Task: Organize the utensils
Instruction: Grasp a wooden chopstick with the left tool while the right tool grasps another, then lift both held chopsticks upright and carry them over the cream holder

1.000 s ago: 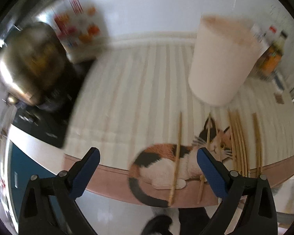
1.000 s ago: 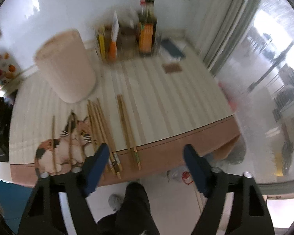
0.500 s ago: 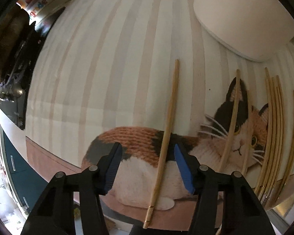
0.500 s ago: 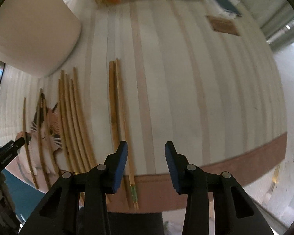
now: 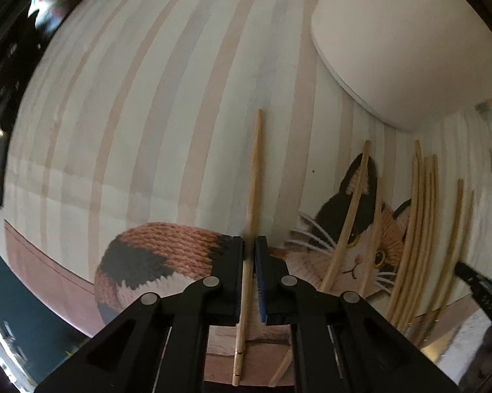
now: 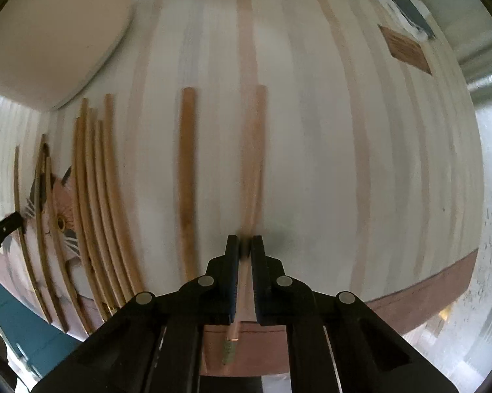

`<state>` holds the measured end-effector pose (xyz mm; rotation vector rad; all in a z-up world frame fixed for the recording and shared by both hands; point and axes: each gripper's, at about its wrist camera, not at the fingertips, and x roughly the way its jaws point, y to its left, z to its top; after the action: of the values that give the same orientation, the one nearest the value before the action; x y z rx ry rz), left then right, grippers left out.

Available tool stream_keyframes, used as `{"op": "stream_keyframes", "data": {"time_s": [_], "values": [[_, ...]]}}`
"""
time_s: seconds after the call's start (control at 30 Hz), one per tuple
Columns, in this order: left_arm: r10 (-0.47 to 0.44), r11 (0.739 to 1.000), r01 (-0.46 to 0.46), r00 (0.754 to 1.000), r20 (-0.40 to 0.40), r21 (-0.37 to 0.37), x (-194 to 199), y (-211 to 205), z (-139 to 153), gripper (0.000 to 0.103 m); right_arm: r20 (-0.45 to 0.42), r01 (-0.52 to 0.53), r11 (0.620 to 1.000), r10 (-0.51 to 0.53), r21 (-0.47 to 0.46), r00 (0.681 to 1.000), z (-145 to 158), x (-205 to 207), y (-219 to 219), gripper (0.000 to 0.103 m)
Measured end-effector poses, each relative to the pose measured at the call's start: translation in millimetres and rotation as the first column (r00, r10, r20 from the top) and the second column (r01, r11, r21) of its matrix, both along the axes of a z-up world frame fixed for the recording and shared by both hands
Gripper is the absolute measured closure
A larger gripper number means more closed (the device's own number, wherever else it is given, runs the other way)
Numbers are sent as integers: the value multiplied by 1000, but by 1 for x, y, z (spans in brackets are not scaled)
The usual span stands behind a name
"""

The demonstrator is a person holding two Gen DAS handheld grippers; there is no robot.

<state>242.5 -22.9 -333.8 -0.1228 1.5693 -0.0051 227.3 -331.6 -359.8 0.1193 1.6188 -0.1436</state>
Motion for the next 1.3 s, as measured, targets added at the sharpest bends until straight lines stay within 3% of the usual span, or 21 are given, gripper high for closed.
{"op": "stream_keyframes", "data": {"time_s": [0.13, 0.37, 0.57, 0.77, 0.83, 0.87, 0.93, 1.13, 1.3], "values": [[-84, 996, 83, 996, 20, 27, -5, -3, 4, 93, -14, 32, 999, -32, 19, 999, -5, -4, -22, 96], [-162, 984, 159, 986, 28, 75, -12, -37, 7, 79, -24, 24, 999, -25, -27, 999, -11, -1, -13, 95], [-161, 985, 159, 987, 21, 72, -10, -58, 6, 79, -18, 42, 999, -42, -14, 999, -16, 7, 0, 95], [-170, 983, 168, 985, 24, 72, -6, -49, 3, 80, -10, 39, 999, -39, -38, 999, -15, 4, 8, 95], [-176, 982, 174, 984, 27, 72, -5, -47, 4, 87, -7, 34, 998, -35, -46, 999, -14, 0, 16, 94], [-177, 982, 174, 984, 30, 71, -4, -47, 4, 98, -6, 30, 998, -31, -51, 1000, -13, 0, 19, 94], [-168, 984, 166, 985, 31, 67, -4, -45, 3, 98, -2, 23, 998, -23, -54, 1000, -13, -1, 25, 94], [-183, 974, 169, 980, 81, 147, -4, -39, 16, 99, 13, 43, 999, -43, -32, 999, -11, -5, 24, 96], [-182, 969, 149, 970, 161, 197, -6, -31, 44, 99, 54, 86, 995, -88, 41, 995, 2, -18, 12, 96]]}}
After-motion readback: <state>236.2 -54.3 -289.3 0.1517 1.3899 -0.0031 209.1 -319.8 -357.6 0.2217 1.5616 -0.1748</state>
